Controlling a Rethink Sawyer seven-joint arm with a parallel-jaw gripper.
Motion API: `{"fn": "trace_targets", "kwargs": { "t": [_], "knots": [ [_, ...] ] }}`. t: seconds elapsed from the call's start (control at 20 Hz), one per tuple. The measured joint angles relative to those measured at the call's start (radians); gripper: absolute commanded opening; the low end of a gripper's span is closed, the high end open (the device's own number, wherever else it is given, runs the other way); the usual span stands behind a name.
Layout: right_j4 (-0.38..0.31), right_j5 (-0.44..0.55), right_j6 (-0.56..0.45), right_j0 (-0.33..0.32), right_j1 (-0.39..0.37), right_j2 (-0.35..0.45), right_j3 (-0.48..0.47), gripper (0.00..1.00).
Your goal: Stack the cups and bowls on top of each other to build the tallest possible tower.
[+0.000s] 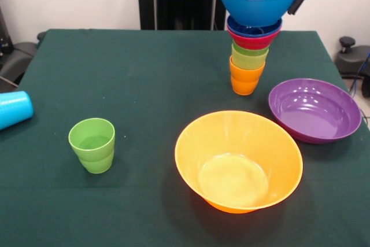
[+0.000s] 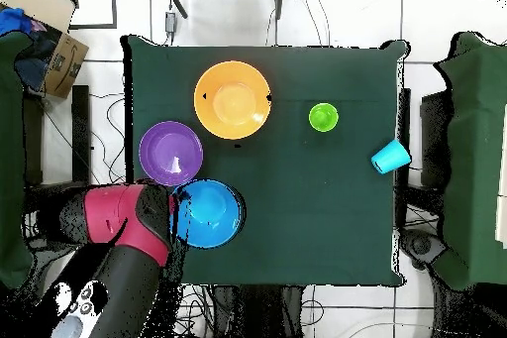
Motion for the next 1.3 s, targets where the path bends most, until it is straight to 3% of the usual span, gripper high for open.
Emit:
{"fn": "trace_targets", "kwargs": {
  "t": [1.3],
  "knots": [
    [0.001,0.0,0.0,0.016,0.0,-0.014,0.049,0.0]
  ]
}}
